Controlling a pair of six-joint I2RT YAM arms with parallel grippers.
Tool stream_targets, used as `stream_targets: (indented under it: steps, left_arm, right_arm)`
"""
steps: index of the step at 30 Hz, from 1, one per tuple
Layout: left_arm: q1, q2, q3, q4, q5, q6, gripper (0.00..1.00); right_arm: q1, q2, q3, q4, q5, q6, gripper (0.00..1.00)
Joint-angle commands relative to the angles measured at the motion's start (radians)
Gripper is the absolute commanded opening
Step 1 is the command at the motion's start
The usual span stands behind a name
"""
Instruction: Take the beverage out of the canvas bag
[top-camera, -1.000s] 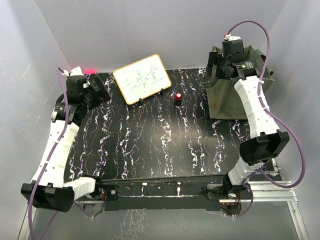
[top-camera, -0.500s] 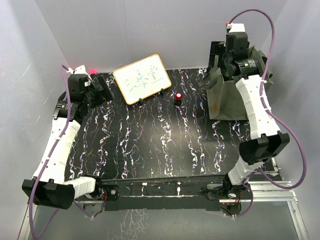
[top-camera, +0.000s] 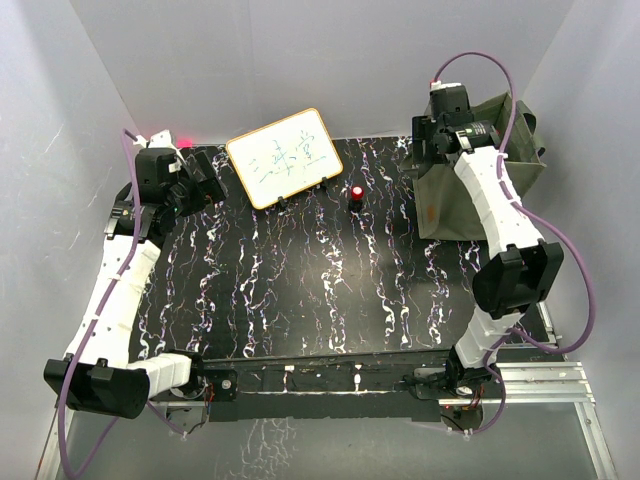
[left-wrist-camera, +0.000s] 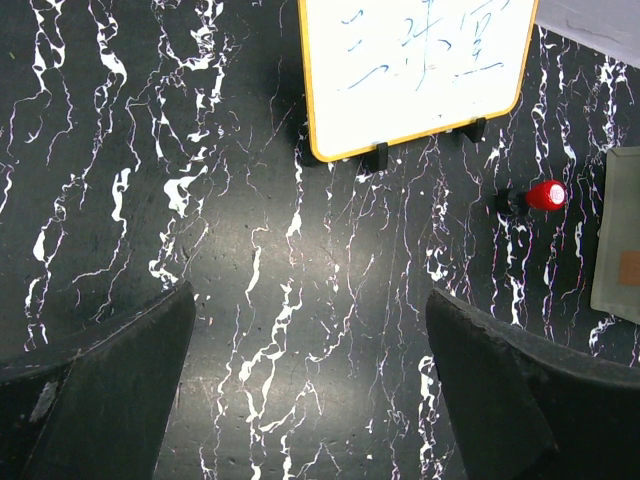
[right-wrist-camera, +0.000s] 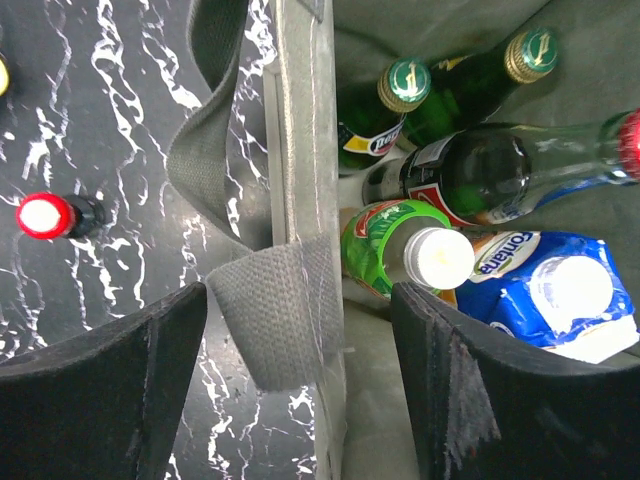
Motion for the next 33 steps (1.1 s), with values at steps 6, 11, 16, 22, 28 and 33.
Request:
stream_targets:
  steps: [6, 11, 16, 22, 28, 33]
  left_arm:
    - [-0.006, -0.012, 0.035, -0.029, 0.044, -0.018, 0.97]
    - [-0.005, -0.005, 0.037, -0.017, 0.059, -0.023, 0.97]
    - [-0.006, 0.001, 0.044, -0.017, 0.066, -0.024, 0.97]
    - [-0.006, 0.012, 0.041, -0.006, 0.077, -0.036, 0.97]
    - [-0.006, 0.021, 0.031, 0.002, 0.116, -0.069, 0.97]
    - [-0.006, 0.020, 0.005, 0.025, 0.171, -0.114, 0.97]
  right_arm:
    - [-0.001, -0.004, -0.025, -0.010, 0.023, -0.019, 0.60]
    - [-0.001, -0.050, -0.066, 0.009, 0.013, -0.025, 0.35]
    - [0.000, -0.065, -0.093, 0.011, -0.005, -0.030, 0.16]
    - [0.000, -0.120, -0.149, 0.011, -0.042, -0.025, 0.08]
    - [-0.001, -0.197, -0.227, 0.002, -0.088, -0.003, 0.08]
    - [0.002, -0.237, -0.234, -0.042, -0.107, 0.008, 0.08]
